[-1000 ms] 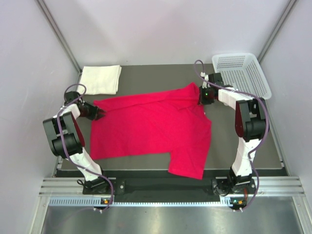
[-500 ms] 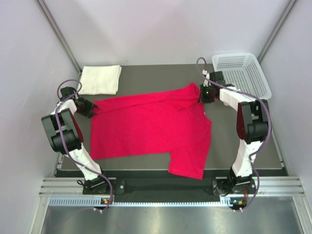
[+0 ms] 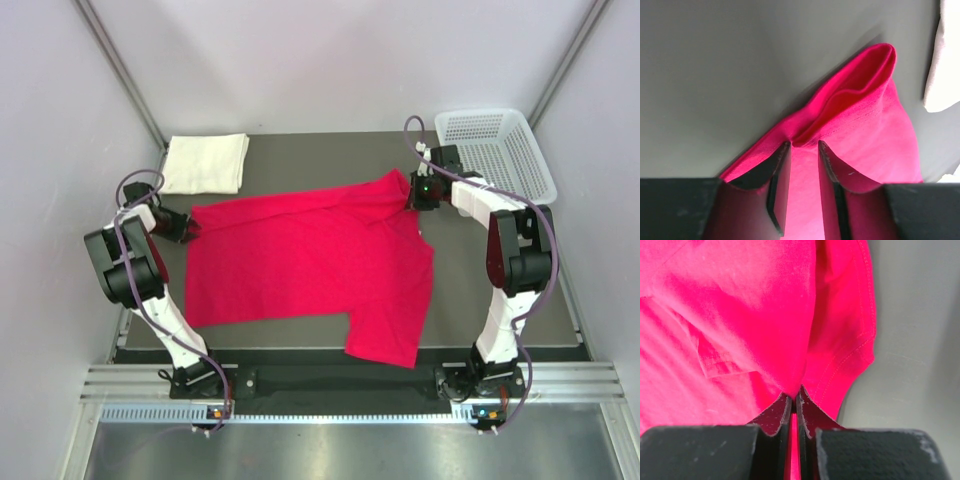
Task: Fold and stack the t-shirts
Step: Fold the tshirt
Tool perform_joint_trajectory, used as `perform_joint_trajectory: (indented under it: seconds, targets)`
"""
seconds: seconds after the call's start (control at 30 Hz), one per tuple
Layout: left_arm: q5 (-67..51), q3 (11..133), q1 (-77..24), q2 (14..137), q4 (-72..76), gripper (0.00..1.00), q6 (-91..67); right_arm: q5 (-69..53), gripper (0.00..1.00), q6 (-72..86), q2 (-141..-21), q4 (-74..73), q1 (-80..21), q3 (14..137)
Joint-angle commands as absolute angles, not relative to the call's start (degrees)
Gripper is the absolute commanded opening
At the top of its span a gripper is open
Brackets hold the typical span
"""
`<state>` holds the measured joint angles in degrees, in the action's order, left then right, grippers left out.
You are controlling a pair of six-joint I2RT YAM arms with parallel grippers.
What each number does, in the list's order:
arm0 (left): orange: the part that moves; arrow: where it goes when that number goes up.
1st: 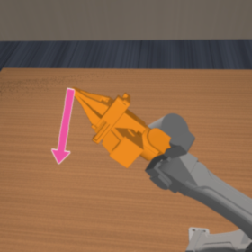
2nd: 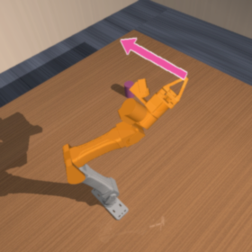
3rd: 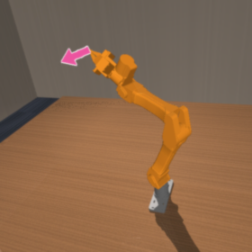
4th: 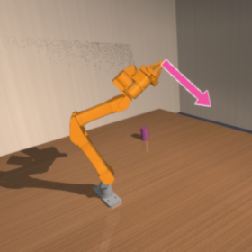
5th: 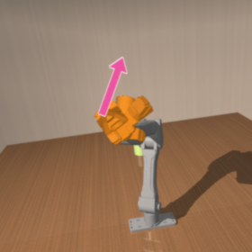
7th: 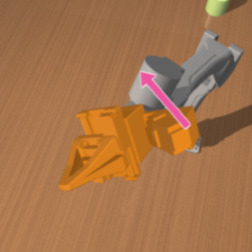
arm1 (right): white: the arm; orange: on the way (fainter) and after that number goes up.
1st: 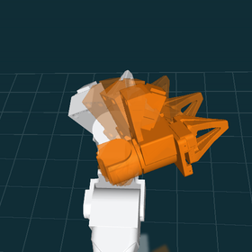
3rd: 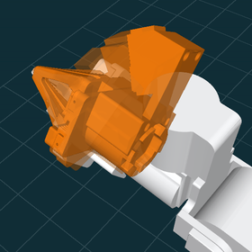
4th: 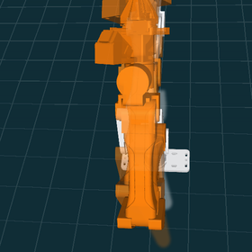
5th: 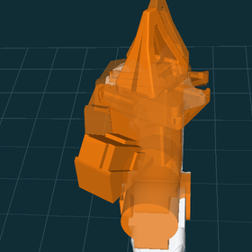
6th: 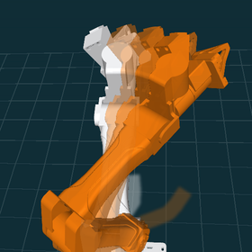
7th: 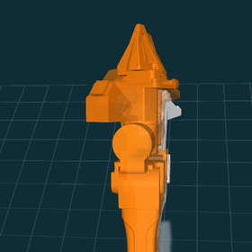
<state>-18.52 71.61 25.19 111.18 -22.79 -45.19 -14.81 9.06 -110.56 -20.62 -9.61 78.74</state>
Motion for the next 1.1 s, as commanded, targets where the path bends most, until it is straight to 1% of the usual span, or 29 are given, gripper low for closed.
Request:
perform_joint_trajectory:
  seconds: [0.0, 0.1, 0.13, 0.17, 0.2, 0.23, 0.33, 0.5, 0.6, 0.77, 0.83, 0.93, 1.07]
  targets:
    - [-17.4, 73.2, 25.7, 112.6, -21.5, 0.32, -45.8, -16.0, 0.0, 9.2, -107.7, -19.0, -9.3, 79.8]
    - [-17.1, 73.7, 25.8, 112.8, -21.6, 0.27, -45.4, -16.0, 0.0, 9.3, -107.8, -19.1, -9.3, 80.1]
    - [-17.1, 74.0, 25.7, 113.0, -21.8, 0.23, -45.3, -16.0, 0.0, 9.4, -107.8, -19.0, -9.4, 80.2]
    - [-17.3, 74.4, 25.7, 113.3, -22.1, 0.18, -45.2, -15.9, 0.0, 9.5, -107.8, -19.1, -9.3, 80.3]
    - [-17.3, 75.1, 25.7, 113.6, -22.7, 0.05, -45.1, -15.8, 0.0, 9.6, -107.8, -19.0, -9.4, 80.5]
    - [-17.4, 75.6, 25.8, 113.5, -22.8, 0.0, -44.8, -15.8, 0.0, 10.0, -107.9, -19.1, -9.4, 80.7]
    - [-17.2, 77.2, 25.7, 112.9, -23.6, 0.0, -43.8, -16.4, 0.0, 12.4, -107.6, -17.8, -9.4, 81.9]
    - [-15.9, 81.6, 25.6, 110.0, -24.4, 0.0, -41.6, -22.4, 0.0, 19.9, -105.7, -12.4, -9.5, 83.7]
    - [-16.0, 83.8, 25.4, 108.2, -22.2, 0.0, -40.7, -26.9, 0.0, 27.2, -104.9, -7.7, -9.4, 84.0]
    - [-19.9, 86.0, 25.0, 108.6, -16.4, 0.0, -40.3, -32.7, 0.0, 43.9, -105.5, 4.1, -9.5, 83.5]
    - [-22.3, 86.1, 25.1, 110.2, -12.2, 0.0, -41.7, -33.2, 0.0, 50.8, -105.6, 10.2, -9.3, 82.6]
    - [-24.3, 86.7, 25.0, 112.3, -8.9, 0.0, -43.8, -32.0, 0.0, 56.5, -106.3, 13.7, -9.1, 82.2]
    - [-26.1, 89.3, 25.0, 115.0, -8.2, 0.0, -45.1, -31.1, 0.0, 60.4, -108.0, 16.3, -7.7, 82.9]
